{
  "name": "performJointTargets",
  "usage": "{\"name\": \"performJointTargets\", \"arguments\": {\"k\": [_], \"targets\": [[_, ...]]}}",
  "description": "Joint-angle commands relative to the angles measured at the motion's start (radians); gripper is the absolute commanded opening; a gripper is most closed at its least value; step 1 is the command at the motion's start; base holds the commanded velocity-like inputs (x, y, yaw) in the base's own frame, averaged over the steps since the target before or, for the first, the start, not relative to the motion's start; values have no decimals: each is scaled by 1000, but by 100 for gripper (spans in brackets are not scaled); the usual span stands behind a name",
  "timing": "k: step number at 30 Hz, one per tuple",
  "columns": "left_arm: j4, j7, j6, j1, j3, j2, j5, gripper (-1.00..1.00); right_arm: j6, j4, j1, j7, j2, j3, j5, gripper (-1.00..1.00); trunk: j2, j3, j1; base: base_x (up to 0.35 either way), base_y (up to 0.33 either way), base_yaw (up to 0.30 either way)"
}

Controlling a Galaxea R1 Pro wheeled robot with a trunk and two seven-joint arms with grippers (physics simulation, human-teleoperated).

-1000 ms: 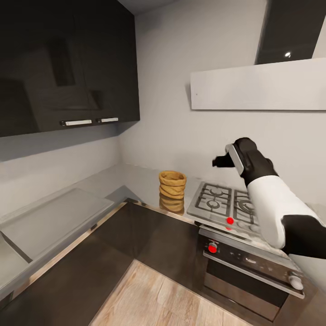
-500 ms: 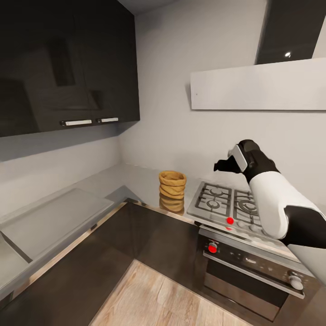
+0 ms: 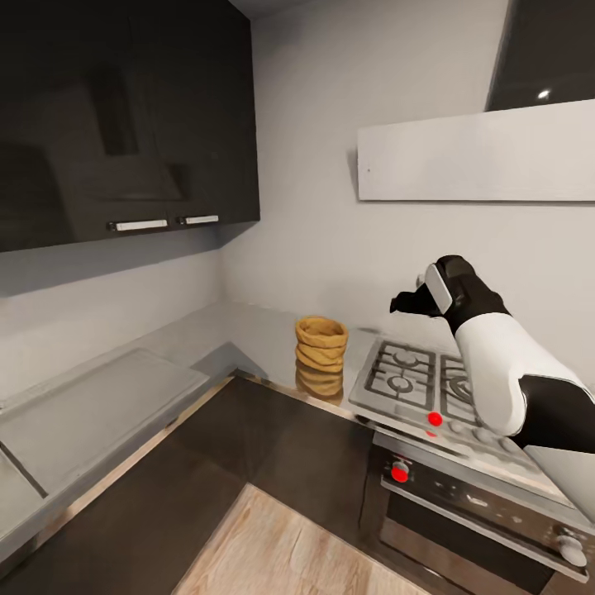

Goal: In the kitchen, take the popcorn bag from the countertop, put it into the microwave, and heat it until the popcorn is cooked so the cooked popcorn ends up inside the bag.

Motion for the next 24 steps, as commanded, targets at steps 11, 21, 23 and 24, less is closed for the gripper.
{"name": "performJointTargets", "arguments": {"k": [11, 21, 23, 24], "targets": [[0, 0, -2, 0, 7, 0, 1, 100, 3, 3, 0, -6, 0, -4, -4, 100, -1, -3, 1, 74, 0, 262], [0, 0, 0, 0, 7, 0, 1, 100, 5, 47, 0, -48, 0, -3, -1, 100, -1, -8, 1, 0, 0, 271], [0, 0, 0, 0, 7, 0, 1, 100, 5, 48, 0, -93, 0, -4, -1, 100, -1, -9, 1, 0, 0, 270], [0, 0, 0, 0, 7, 0, 1, 100, 5, 48, 0, -124, 0, -4, -2, 100, -1, -9, 1, 0, 0, 270]]}}
